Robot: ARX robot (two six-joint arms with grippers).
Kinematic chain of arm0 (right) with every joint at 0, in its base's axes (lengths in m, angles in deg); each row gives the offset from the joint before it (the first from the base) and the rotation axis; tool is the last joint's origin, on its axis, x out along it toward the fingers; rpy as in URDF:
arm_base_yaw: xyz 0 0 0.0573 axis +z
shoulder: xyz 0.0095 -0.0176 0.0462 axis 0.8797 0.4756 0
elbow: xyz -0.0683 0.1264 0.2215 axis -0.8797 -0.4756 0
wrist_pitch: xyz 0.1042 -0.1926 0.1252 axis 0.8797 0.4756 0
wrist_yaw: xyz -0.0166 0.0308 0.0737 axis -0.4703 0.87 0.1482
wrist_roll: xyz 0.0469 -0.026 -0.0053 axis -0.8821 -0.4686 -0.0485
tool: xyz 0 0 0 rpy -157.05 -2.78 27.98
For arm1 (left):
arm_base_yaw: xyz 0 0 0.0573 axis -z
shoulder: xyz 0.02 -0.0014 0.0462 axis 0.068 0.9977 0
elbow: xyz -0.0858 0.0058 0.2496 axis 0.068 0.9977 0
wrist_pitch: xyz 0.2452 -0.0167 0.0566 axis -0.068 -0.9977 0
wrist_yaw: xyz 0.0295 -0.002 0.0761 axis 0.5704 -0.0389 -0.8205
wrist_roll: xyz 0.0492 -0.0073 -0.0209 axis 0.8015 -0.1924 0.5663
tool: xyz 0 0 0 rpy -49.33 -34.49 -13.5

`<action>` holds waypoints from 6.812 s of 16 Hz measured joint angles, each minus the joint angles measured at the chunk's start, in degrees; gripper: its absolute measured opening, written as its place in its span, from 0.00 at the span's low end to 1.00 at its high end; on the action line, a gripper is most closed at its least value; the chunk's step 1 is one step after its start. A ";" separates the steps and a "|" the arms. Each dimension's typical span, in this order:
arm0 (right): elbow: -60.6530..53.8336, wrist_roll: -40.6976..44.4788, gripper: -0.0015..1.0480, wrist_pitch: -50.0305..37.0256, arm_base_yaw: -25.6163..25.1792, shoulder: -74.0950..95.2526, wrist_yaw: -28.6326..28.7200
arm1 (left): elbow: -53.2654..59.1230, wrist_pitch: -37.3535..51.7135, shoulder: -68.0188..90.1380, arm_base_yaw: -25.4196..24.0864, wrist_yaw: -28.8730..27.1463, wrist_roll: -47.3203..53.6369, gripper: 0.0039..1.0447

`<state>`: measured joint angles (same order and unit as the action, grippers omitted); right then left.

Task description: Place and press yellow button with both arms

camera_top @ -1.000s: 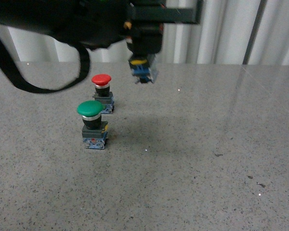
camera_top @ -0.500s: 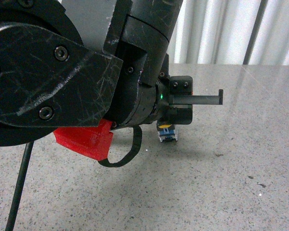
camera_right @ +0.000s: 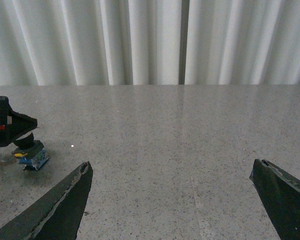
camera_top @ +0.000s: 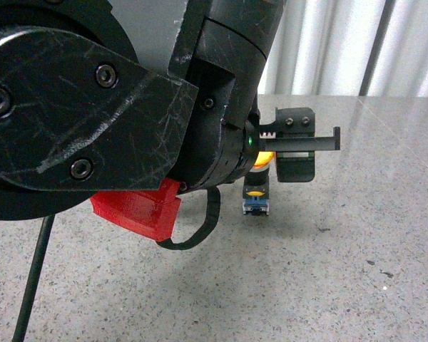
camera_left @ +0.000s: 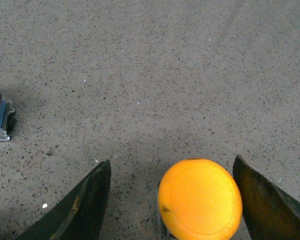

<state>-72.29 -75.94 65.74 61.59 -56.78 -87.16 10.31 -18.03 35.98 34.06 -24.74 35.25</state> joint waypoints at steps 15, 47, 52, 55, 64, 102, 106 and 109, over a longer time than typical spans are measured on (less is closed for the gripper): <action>0.00 0.00 0.94 0.00 0.00 0.00 0.00 | 30.80 5.46 -55.78 -18.73 -2.19 19.93 0.82; 0.00 0.00 0.94 0.04 0.00 0.00 0.00 | 59.06 -18.10 -106.36 -37.83 16.87 19.61 0.01; 0.00 0.00 0.94 0.00 0.00 0.00 0.00 | 59.06 -17.90 -106.36 -37.83 16.83 19.58 0.47; 0.00 -0.02 0.94 0.02 0.00 0.00 0.00 | 59.06 -17.90 -106.36 -37.83 16.83 19.58 0.83; 30.05 0.17 0.94 -41.57 16.28 70.71 1.70 | 59.06 -17.90 -106.36 -37.83 16.83 19.58 0.94; 49.88 -0.02 0.02 -26.01 26.23 102.22 4.46 | 59.06 -17.88 -106.36 -37.83 16.83 19.58 0.94; 45.59 -12.46 0.02 -49.27 25.81 93.18 7.67 | 59.06 -17.90 -106.36 -37.83 16.83 19.58 0.94; 39.71 -16.17 0.02 -45.62 24.94 82.29 7.26 | 59.06 -17.88 -106.36 -37.83 16.81 19.58 0.94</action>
<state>-32.57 -92.11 20.13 86.53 25.51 -79.90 69.37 -35.91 -70.38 -3.78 -7.93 54.84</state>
